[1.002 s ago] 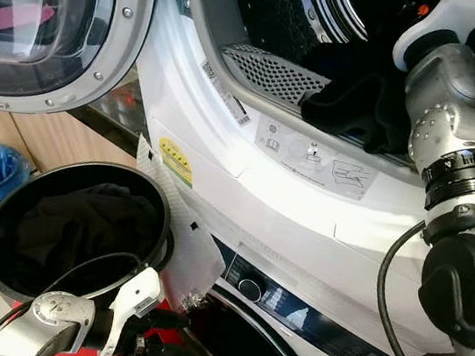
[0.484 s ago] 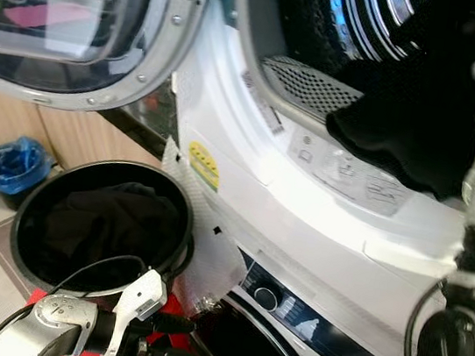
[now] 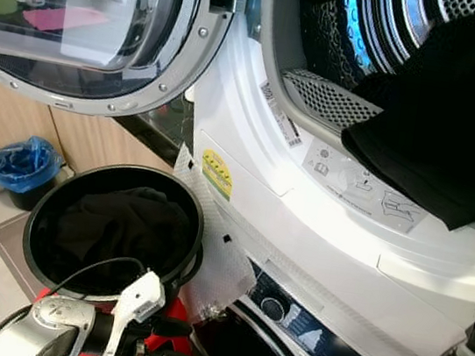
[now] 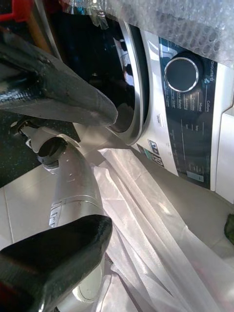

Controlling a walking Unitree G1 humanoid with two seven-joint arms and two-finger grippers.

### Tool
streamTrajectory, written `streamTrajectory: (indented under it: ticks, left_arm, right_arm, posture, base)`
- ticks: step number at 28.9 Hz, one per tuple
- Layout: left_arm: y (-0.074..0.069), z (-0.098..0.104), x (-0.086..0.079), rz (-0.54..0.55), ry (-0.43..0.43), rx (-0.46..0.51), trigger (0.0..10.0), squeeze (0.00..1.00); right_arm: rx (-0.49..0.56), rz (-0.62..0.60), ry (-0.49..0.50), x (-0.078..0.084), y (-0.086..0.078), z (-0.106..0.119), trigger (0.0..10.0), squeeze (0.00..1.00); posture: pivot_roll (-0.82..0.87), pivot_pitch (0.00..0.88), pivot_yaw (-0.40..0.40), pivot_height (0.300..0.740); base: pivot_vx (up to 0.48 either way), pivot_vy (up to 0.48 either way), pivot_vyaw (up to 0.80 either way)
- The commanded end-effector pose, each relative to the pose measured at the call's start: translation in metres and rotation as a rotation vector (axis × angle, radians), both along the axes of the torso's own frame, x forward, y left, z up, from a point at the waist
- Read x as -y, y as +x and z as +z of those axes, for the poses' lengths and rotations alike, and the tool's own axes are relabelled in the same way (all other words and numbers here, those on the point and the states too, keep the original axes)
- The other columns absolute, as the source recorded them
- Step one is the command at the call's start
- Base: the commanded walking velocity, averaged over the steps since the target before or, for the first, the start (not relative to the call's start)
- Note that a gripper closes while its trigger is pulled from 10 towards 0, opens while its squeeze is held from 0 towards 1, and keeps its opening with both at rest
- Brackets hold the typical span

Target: Clothes washing

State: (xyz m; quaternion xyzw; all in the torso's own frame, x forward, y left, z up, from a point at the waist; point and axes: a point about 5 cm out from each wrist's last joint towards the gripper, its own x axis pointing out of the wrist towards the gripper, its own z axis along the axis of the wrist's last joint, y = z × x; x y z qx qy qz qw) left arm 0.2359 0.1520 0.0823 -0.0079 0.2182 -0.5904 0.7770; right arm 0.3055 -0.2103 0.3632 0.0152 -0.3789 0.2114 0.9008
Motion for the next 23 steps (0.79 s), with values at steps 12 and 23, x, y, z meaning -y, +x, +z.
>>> streamTrajectory:
  ticks: [12, 23]
  left_arm:
    - [0.004, 0.003, 0.001, 0.005, 0.01, 0.021, 10.0, 0.0]
    - [0.01, 0.005, 0.0, 0.031, 0.014, 0.047, 10.0, 0.0]
  right_arm:
    - [-0.052, -0.49, -0.334, 0.009, 0.004, 0.006, 10.0, 0.0]
    - [0.176, -0.859, -0.557, -0.008, -0.002, 0.035, 10.0, 0.0]
  posture:
    - [0.05, 0.142, -0.025, 0.74]
    - [0.05, 0.141, -0.023, 0.74]
  base:
    - [0.0, 0.0, 0.0]
    - [0.0, 0.0, 0.0]
